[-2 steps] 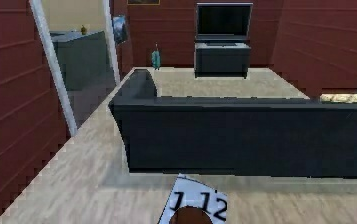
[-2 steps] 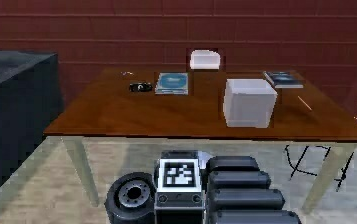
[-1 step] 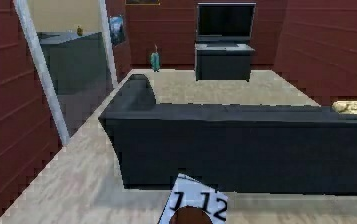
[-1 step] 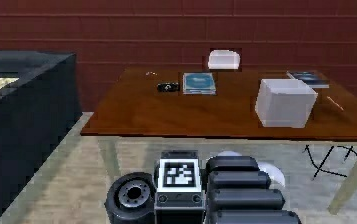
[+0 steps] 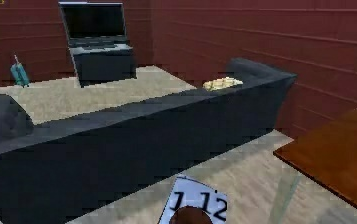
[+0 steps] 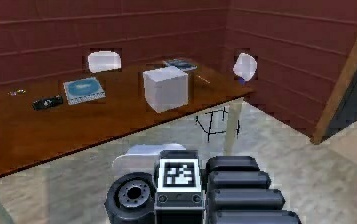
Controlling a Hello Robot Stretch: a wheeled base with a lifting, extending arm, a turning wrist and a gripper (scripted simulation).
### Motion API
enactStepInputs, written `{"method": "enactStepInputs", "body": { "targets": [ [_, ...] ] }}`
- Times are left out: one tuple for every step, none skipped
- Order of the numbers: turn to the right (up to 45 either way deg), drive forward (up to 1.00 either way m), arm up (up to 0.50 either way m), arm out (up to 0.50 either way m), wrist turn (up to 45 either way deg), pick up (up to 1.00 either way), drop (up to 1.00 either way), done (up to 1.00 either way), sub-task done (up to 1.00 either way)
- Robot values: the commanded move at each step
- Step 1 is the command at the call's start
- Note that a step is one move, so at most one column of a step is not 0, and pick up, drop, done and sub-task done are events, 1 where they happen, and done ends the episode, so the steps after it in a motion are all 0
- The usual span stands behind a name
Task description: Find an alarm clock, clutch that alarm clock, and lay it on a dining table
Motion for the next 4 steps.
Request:
{"method": "enactStepInputs", "body": {
  "targets": [
    [0.0, 0.45, 0.00, 0.00, 0.0, 0.00, 0.00, 0.00, 0.00],
    [45.0, 0.00, 0.00, 0.00, 0.0, 0.00, 0.00, 0.00, 0.00],
    [39.0, 0.00, 0.00, 0.00, 0.0, 0.00, 0.00, 0.00, 0.00],
    [0.0, 0.20, 0.00, 0.00, 0.0, 0.00, 0.00, 0.00, 0.00]
  ]
}}
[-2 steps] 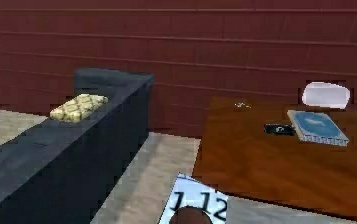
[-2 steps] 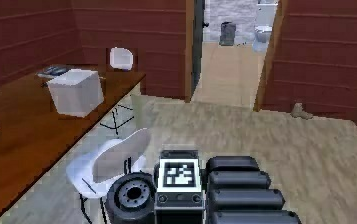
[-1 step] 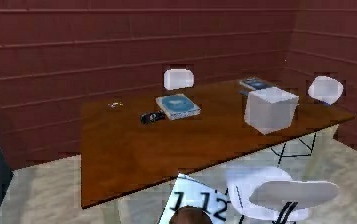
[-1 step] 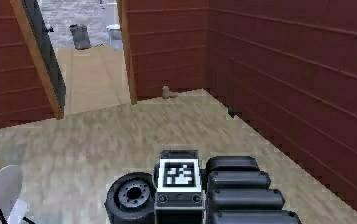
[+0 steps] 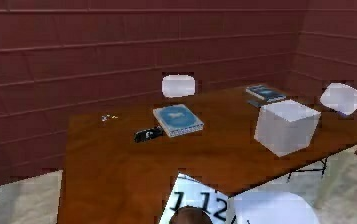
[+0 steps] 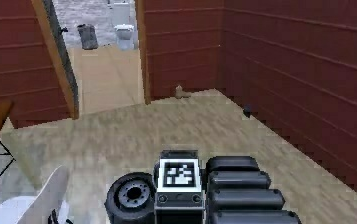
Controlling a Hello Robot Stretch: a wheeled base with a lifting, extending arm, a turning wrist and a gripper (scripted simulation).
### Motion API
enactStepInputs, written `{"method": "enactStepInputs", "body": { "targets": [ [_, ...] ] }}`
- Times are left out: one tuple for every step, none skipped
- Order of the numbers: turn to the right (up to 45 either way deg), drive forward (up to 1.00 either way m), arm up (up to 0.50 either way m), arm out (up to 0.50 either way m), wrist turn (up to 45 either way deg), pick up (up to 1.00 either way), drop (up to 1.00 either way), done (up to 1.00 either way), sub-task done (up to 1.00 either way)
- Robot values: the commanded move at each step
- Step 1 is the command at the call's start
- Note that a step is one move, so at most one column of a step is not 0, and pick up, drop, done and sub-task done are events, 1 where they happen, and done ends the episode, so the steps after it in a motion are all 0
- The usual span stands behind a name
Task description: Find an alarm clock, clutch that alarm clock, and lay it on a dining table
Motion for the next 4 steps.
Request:
{"method": "enactStepInputs", "body": {
  "targets": [
    [-45.0, 0.00, 0.00, 0.00, 0.0, 0.00, 0.00, 0.00, 0.00],
    [-45.0, 0.00, 0.00, 0.00, 0.0, 0.00, 0.00, 0.00, 0.00],
    [-6.0, 0.00, 0.00, 0.00, 0.0, 0.00, 0.00, 0.00, 0.00],
    [45.0, 0.00, 0.00, 0.00, 0.0, 0.00, 0.00, 0.00, 0.00]
  ]
}}
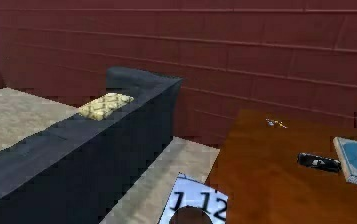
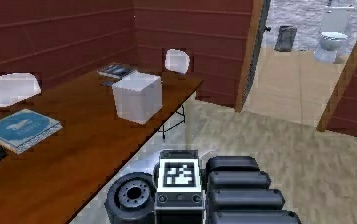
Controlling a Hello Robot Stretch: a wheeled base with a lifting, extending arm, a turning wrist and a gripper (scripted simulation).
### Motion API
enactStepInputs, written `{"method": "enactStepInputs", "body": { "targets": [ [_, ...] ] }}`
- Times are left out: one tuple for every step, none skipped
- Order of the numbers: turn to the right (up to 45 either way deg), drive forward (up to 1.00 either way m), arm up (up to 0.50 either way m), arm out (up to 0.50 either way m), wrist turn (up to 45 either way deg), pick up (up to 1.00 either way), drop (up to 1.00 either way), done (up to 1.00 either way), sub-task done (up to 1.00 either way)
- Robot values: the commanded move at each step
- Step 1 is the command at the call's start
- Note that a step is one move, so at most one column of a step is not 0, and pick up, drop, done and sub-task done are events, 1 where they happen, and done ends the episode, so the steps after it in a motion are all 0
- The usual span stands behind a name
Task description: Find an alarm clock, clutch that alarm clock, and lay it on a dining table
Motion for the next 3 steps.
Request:
{"method": "enactStepInputs", "body": {
  "targets": [
    [42.0, 0.00, 0.00, 0.00, 0.0, 0.00, 0.00, 0.00, 0.00],
    [3.0, 0.00, 0.00, 0.00, 0.0, 0.00, 0.00, 0.00, 0.00],
    [-45.0, 0.00, 0.00, 0.00, 0.0, 0.00, 0.00, 0.00, 0.00]
  ]
}}
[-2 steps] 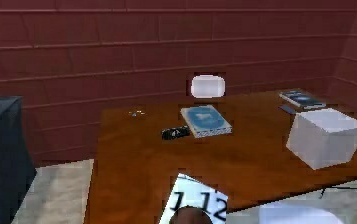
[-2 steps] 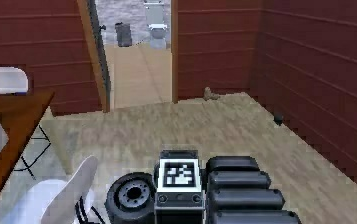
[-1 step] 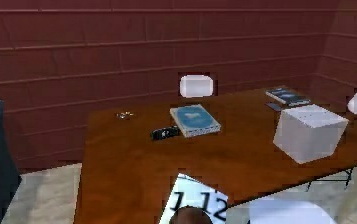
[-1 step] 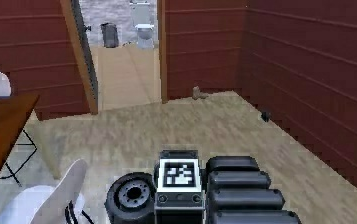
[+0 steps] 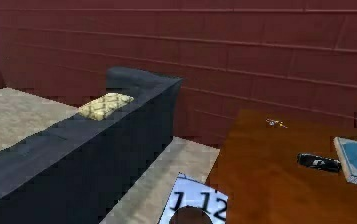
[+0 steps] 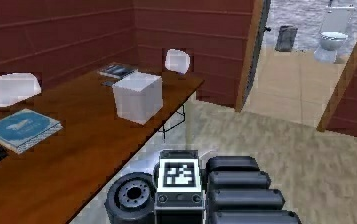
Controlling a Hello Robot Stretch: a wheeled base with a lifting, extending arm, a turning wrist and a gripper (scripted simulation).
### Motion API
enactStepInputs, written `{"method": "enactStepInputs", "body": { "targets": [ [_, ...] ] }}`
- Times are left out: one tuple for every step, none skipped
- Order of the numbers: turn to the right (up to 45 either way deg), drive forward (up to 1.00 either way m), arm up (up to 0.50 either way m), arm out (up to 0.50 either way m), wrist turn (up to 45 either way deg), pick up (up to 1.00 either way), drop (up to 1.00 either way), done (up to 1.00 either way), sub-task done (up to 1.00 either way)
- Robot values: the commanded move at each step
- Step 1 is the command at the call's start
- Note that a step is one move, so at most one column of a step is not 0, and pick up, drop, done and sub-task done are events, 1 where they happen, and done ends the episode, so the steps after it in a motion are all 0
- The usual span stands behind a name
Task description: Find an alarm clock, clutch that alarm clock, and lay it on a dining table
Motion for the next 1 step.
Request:
{"method": "enactStepInputs", "body": {
  "targets": [
    [-39.0, 0.00, 0.00, 0.00, 0.0, 0.00, 0.00, 0.00, 0.00]
  ]
}}
